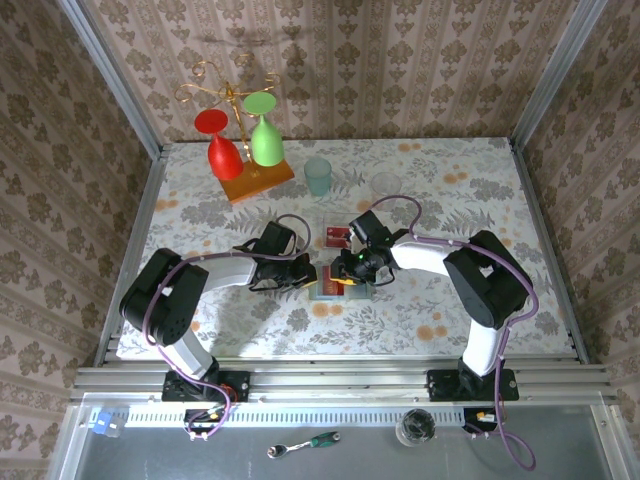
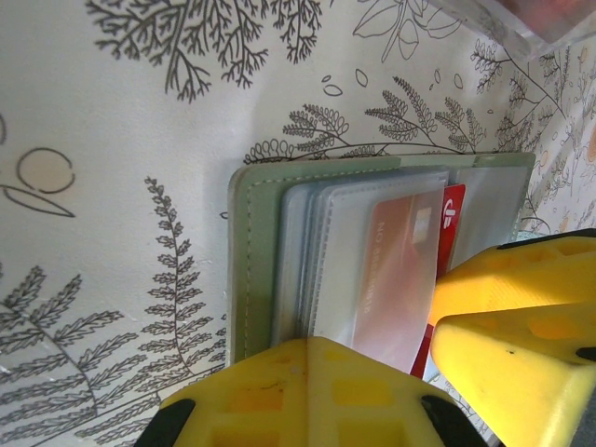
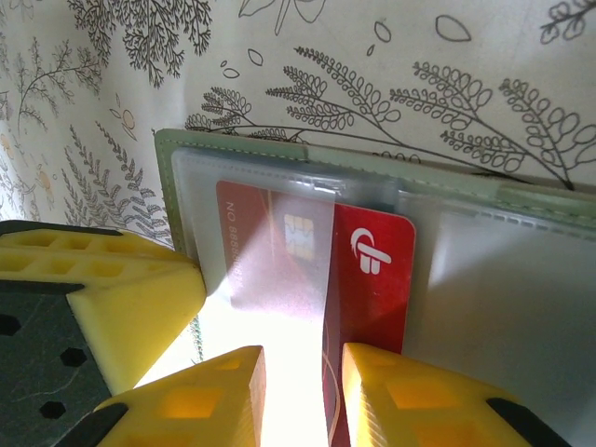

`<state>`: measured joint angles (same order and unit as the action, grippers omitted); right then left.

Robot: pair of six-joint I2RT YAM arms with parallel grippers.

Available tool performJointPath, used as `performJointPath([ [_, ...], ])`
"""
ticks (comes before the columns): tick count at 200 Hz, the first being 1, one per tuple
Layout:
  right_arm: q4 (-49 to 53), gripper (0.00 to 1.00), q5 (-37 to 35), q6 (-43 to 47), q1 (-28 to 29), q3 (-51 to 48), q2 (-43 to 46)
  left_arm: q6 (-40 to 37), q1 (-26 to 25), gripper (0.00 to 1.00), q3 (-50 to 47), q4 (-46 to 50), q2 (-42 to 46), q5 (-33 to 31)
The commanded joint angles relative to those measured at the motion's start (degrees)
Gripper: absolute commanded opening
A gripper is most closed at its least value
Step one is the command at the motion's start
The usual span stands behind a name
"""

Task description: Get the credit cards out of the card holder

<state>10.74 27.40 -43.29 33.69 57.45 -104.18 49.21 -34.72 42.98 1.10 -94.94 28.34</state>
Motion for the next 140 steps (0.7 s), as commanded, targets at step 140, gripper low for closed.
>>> performJointPath([
  [140,1.9,0.31,-1.73,1.19,-1.79,-1.57,6.34,-1.11,-1.9,0.0,4.95,4.15,-0.28,0.67],
])
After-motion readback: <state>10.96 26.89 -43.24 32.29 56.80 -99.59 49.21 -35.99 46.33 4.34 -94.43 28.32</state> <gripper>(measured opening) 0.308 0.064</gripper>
